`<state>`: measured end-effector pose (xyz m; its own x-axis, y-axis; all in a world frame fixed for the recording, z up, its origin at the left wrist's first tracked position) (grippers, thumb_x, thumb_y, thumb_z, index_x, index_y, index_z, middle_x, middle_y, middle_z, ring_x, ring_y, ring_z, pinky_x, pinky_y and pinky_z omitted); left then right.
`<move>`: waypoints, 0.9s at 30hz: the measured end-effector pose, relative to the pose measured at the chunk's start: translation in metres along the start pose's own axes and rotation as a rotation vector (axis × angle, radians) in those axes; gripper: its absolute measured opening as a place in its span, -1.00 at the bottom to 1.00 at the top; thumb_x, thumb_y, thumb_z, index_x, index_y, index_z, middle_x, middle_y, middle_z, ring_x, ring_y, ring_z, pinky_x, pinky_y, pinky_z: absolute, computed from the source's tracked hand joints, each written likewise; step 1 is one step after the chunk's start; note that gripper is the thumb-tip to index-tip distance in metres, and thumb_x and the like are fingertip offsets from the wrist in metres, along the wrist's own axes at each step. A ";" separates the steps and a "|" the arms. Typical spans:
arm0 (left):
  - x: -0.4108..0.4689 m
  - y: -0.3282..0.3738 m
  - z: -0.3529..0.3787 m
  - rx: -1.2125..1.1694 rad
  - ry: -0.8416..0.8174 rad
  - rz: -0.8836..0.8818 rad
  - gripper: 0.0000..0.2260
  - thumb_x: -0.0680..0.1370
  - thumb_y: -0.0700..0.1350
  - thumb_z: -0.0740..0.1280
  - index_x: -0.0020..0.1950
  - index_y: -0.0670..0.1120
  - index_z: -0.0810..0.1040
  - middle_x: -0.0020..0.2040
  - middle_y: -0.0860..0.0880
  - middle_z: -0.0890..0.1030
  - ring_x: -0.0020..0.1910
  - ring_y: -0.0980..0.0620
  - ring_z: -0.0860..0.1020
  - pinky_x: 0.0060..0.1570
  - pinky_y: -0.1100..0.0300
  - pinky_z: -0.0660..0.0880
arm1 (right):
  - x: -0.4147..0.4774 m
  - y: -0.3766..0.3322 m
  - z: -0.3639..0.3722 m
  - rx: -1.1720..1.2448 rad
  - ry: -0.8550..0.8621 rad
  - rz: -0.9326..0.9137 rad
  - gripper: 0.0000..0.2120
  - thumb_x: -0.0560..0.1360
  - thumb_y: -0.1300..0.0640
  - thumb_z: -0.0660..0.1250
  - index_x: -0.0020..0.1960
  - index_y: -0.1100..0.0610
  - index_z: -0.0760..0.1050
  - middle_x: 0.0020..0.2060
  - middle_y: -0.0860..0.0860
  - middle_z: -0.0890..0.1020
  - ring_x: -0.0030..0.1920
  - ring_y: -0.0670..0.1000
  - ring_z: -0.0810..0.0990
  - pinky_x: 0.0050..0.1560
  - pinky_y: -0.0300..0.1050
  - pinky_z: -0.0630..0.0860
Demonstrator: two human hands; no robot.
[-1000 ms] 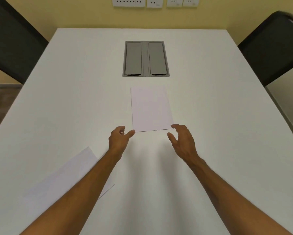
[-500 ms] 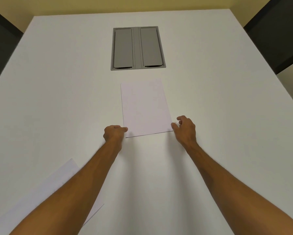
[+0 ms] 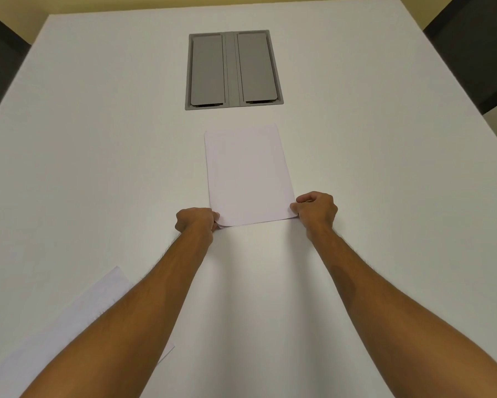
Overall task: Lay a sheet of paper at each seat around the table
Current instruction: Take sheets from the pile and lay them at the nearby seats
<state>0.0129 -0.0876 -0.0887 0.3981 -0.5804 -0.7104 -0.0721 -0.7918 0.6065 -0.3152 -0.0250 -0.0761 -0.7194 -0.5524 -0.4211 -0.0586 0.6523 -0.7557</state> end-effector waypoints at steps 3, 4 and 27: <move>-0.001 0.001 -0.003 -0.032 0.015 0.012 -0.81 0.31 -0.45 0.53 -0.12 -0.31 0.64 -0.21 -0.21 0.63 -0.39 -0.08 0.58 -0.21 0.02 0.68 | 0.001 0.001 -0.001 -0.020 0.012 0.010 -0.83 0.29 0.36 0.54 -0.17 0.16 0.66 -0.19 0.12 0.69 -0.21 0.13 0.68 -0.07 0.01 0.67; -0.001 0.001 -0.004 -0.033 0.020 0.022 -0.84 0.31 -0.45 0.53 -0.20 -0.28 0.63 -0.17 -0.22 0.65 -0.41 -0.07 0.57 -0.28 0.05 0.67 | 0.001 0.001 -0.002 -0.026 0.015 0.011 -0.82 0.29 0.36 0.54 -0.19 0.15 0.66 -0.19 0.13 0.70 -0.21 0.13 0.68 -0.06 0.01 0.67; -0.018 0.000 -0.010 -0.059 -0.058 0.185 -0.84 0.41 -0.34 0.54 -0.21 -0.11 0.65 -0.11 -0.09 0.70 -0.50 0.08 0.63 -0.22 0.19 0.64 | -0.012 -0.008 -0.025 -0.053 0.088 -0.093 -0.94 0.42 0.27 0.46 -0.15 0.15 0.66 -0.28 0.03 0.68 -0.31 0.02 0.62 -0.12 -0.07 0.63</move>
<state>0.0149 -0.0750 -0.0727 0.3294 -0.7264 -0.6032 -0.0843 -0.6590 0.7474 -0.3237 -0.0104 -0.0520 -0.7669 -0.5657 -0.3030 -0.1627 0.6282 -0.7609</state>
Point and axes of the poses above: each hand's wrist, its own x-axis towards the middle knuckle, its own z-axis out of the palm, y = z × x, the point moved 10 cm from there along x, towards the middle knuckle
